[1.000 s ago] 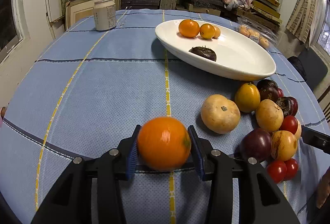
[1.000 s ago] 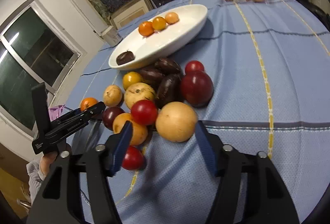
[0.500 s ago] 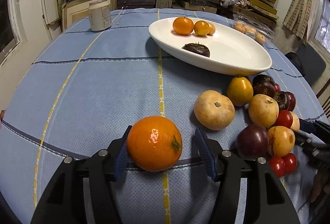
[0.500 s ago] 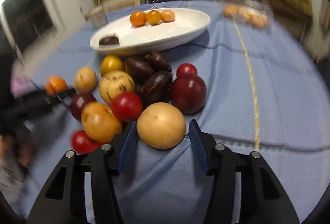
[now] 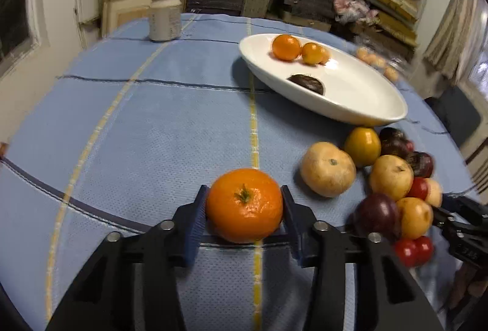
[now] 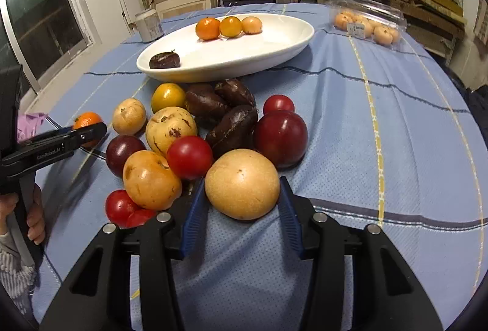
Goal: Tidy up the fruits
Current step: 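Carry both fruits over the white plate and open both tools to release them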
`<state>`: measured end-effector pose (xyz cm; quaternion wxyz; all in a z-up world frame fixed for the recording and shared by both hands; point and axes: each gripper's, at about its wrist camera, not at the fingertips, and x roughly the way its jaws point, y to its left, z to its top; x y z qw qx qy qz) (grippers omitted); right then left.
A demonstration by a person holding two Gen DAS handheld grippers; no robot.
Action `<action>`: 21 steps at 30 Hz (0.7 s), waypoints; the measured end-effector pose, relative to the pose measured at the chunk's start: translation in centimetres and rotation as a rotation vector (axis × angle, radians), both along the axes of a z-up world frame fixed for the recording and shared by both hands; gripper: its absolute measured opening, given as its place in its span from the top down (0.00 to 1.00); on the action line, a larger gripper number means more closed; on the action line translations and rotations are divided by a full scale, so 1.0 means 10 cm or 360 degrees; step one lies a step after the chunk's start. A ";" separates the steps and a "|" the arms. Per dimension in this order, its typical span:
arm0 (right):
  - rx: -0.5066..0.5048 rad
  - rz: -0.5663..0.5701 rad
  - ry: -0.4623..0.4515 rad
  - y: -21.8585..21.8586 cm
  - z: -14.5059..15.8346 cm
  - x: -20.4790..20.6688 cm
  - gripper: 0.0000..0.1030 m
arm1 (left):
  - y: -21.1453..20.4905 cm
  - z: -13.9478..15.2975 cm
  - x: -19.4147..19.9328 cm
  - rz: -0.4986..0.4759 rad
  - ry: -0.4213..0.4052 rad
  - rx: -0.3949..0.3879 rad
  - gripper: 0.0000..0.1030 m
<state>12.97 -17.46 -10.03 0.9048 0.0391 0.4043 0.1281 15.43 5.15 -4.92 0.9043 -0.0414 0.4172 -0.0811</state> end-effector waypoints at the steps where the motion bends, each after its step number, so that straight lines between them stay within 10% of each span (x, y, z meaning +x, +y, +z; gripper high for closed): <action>1: 0.0024 0.0001 0.0007 -0.02 0.00 0.00 0.55 | 0.00 0.00 0.00 -0.0003 -0.0001 0.0001 0.55; 21: 0.0376 0.0009 -0.0159 -0.25 0.38 -0.34 0.55 | -0.35 0.52 -0.23 -0.0100 -0.0318 0.0102 0.55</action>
